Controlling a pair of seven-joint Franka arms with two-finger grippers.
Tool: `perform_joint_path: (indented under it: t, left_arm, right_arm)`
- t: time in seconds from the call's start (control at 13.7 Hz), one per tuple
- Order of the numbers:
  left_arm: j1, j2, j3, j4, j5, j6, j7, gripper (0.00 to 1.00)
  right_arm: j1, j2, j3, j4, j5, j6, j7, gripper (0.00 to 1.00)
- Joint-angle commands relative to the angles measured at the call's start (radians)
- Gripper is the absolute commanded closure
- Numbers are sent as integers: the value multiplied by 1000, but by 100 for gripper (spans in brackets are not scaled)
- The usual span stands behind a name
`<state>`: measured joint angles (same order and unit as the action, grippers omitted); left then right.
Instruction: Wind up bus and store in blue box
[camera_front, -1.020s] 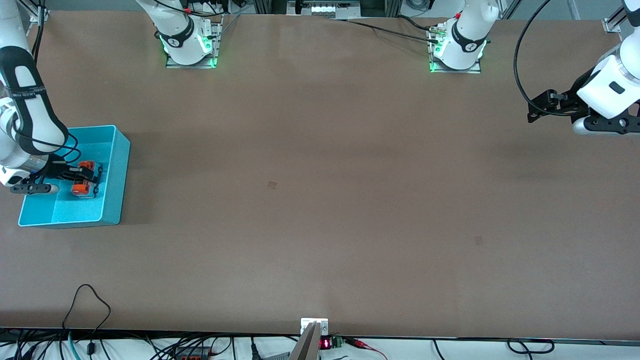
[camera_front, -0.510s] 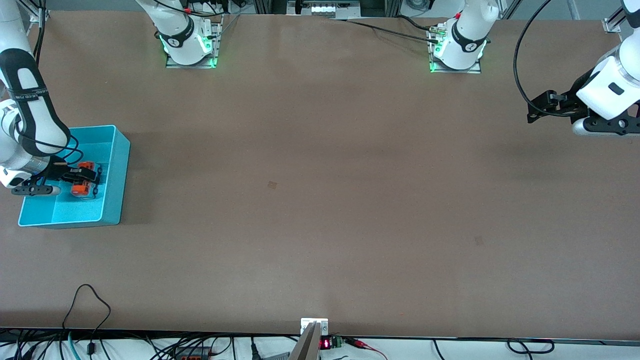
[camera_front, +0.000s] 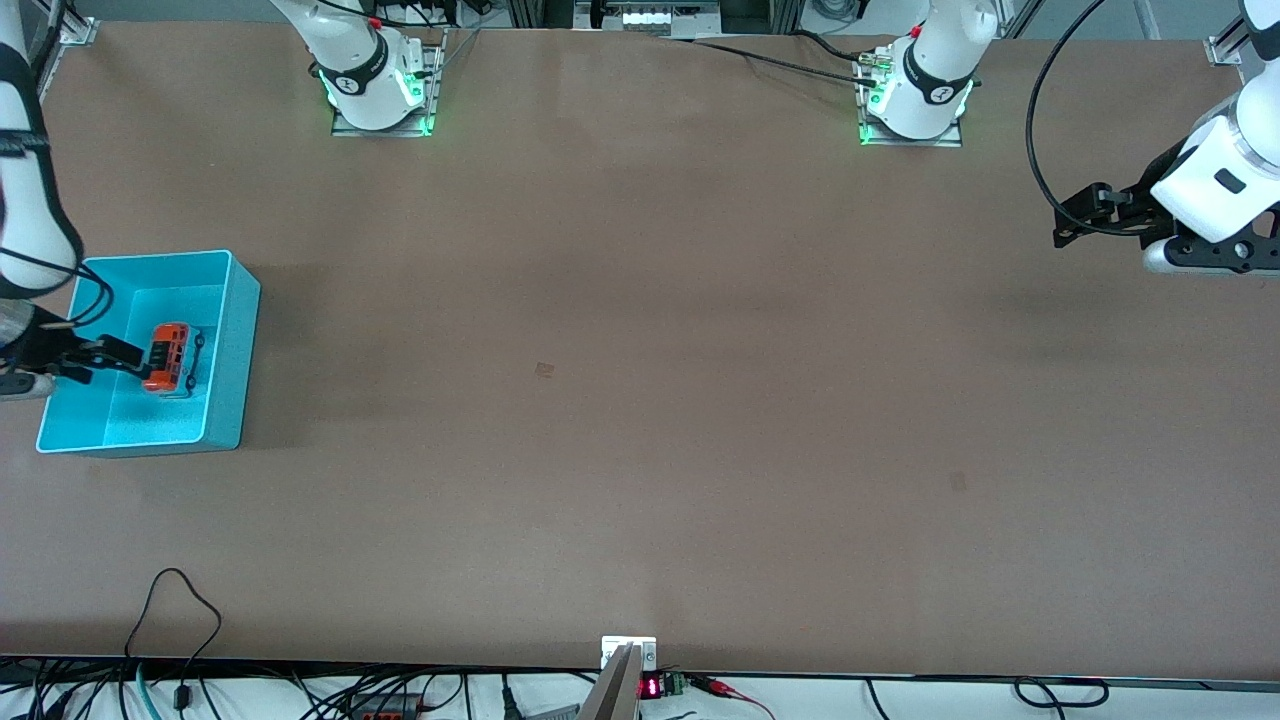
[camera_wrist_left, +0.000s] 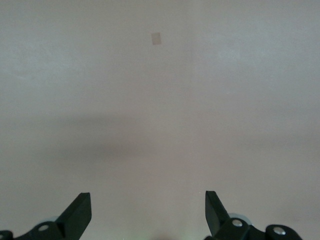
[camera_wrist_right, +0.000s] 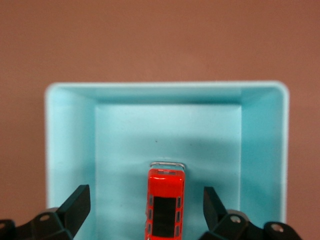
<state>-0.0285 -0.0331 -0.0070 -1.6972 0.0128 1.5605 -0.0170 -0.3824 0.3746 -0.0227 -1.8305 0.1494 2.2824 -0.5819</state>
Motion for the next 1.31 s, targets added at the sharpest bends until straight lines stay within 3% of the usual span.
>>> perform_joint_path:
  t: [0.0,0.15,0.51,0.73,1.02,1.24]
  left_arm:
    - [2,12,2,30,-11,-16,14,0]
    - [2,12,2,31,-17,-16,14,0]
    - [4,12,2,30,-17,-16,14,0]
    - [4,12,2,30,-17,-16,14,0]
    - [4,13,2,30,-17,-16,14,0]
    - [4,12,2,30,-17,-16,14,0]
  right_arm:
    - [31,-94,10,57,-17,-145,25,0]
    - [101,-127,9,126,-10,-242,55,0]
    - [305,-209,-2,174,-22,-433,500,0]
    - [434,-227,-100,279,-59,-581,612,0]
    - [392,-252,-115,295,-89,-661,559,0]
    - [401,-325,-106,197,-145,-635,562,0]
